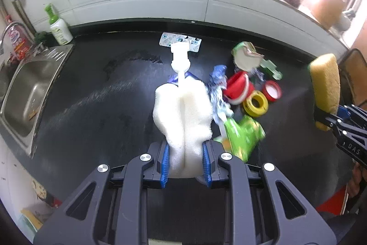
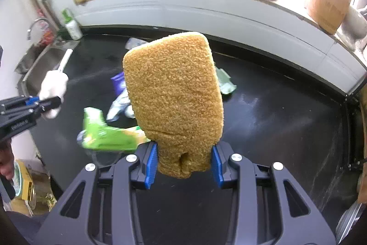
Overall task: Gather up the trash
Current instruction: 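Carry foam block and sponge to the black bin and release both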
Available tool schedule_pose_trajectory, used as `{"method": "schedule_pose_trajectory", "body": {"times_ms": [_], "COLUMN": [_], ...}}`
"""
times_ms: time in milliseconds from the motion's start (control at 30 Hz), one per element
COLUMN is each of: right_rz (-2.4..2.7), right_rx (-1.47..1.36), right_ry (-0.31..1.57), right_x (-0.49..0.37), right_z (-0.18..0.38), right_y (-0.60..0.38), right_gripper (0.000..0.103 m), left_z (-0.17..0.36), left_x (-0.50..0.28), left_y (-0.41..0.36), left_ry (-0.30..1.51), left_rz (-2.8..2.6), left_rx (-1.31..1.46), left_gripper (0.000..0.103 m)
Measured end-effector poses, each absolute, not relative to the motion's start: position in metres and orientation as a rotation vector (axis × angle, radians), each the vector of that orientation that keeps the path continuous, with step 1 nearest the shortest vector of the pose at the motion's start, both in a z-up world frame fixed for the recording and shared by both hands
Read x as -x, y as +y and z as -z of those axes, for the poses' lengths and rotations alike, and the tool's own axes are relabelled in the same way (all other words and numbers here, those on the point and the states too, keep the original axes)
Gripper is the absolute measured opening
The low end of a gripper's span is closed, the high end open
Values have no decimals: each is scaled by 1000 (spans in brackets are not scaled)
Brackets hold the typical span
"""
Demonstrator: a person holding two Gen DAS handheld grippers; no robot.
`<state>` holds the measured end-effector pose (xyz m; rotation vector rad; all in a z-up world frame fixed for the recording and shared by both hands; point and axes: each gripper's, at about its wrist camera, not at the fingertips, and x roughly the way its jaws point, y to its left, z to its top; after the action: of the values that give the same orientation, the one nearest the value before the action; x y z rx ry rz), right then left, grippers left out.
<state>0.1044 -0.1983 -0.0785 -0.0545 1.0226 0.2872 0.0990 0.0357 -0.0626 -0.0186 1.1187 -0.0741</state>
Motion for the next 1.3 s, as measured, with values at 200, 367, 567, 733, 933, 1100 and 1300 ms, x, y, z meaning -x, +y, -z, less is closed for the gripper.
{"method": "schedule_pose_trajectory", "body": {"times_ms": [200,367,567,733,933,1100,1300], "right_rz": [-330,-396,-581,-841,-1117,-1264,-1272], "right_rx": [79,126,198,294,417,504,583], "right_ry": [1003,990,971,985,1050,1139,1301], "right_x": [-71,-50,-23,19,75,117,135], "right_z": [61,51,44,53,102,171,266], "right_y": [-181,-141,-62,47,176,259,329], "right_gripper": [39,40,40,41,41,42,44], "left_z": [52,46,42,56,104,171,265], "left_x": [-58,-24,28,91,187,254,294], "left_y": [50,76,135,203,284,341,382], "left_ry": [1106,1092,1053,1019,1039,1064,1087], "left_rz": [54,5,-126,-288,-506,-655,-730], "left_rx": [36,65,136,258,410,586,773], "left_gripper": [23,23,23,24,25,27,28]}}
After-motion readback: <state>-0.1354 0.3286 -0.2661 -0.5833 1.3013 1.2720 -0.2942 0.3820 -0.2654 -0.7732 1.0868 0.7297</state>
